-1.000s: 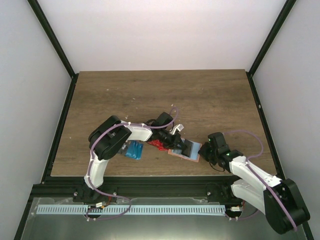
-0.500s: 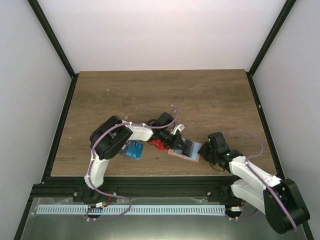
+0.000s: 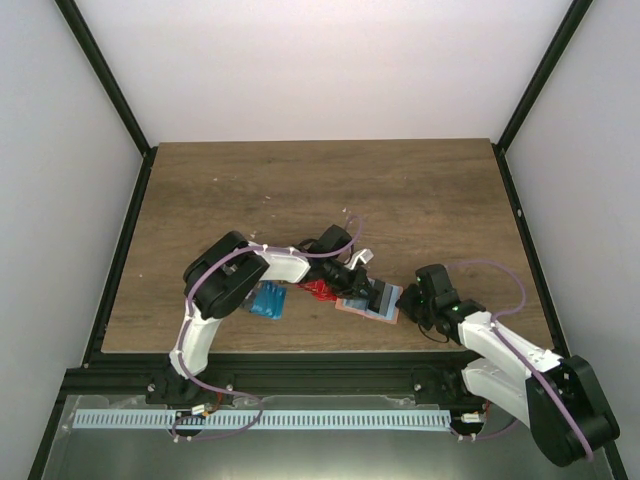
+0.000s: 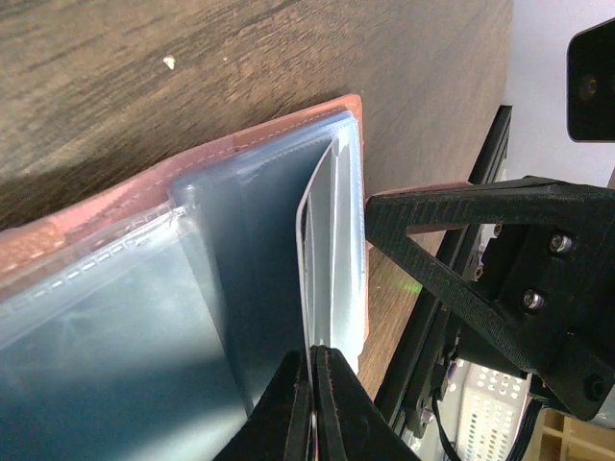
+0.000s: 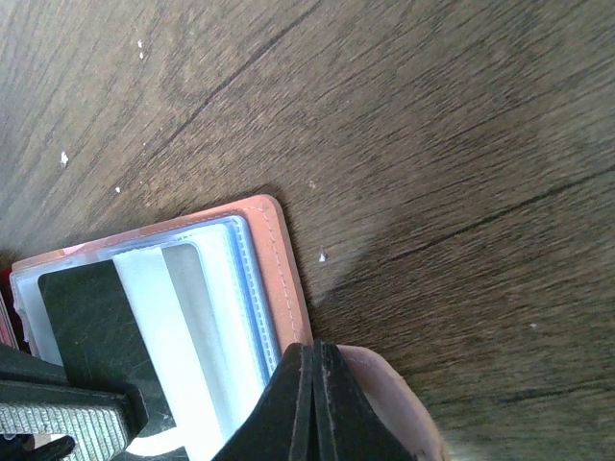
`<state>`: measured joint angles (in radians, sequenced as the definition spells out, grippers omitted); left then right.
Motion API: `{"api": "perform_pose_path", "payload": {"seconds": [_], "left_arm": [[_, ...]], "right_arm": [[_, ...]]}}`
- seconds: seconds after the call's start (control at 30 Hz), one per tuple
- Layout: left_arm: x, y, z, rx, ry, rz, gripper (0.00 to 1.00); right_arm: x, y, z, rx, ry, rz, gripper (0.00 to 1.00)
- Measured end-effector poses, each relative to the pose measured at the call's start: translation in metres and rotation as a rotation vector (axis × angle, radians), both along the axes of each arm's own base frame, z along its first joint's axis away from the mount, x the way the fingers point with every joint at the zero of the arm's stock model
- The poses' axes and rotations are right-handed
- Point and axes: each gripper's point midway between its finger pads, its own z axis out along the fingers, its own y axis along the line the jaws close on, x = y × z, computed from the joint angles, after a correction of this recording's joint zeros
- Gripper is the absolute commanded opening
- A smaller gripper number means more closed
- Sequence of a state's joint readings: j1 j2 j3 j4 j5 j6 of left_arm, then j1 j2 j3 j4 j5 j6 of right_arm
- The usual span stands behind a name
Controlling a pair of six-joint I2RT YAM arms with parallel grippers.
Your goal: Put the credit cards into the card holder
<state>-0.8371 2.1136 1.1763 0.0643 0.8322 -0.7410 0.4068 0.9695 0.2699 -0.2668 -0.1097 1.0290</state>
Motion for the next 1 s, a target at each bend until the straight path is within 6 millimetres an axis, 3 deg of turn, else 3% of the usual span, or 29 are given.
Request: {"api": "perform_pose_path", "payload": {"seconds": [0.83, 1.0], "left_arm": [[-0.0018, -0.0088, -0.0028, 0.01, 0.006, 0.003, 0.04], [-0.0014, -0.0083, -0.0066, 0.028, -0.007, 0.009, 0.15]], "right_arm": [[0.0016, 0.0017, -0.0003, 0.006, -0.001, 0.003, 0.01], [0.0015, 0.0016, -0.0003, 0.005, -0.001, 0.002, 0.01]]}}
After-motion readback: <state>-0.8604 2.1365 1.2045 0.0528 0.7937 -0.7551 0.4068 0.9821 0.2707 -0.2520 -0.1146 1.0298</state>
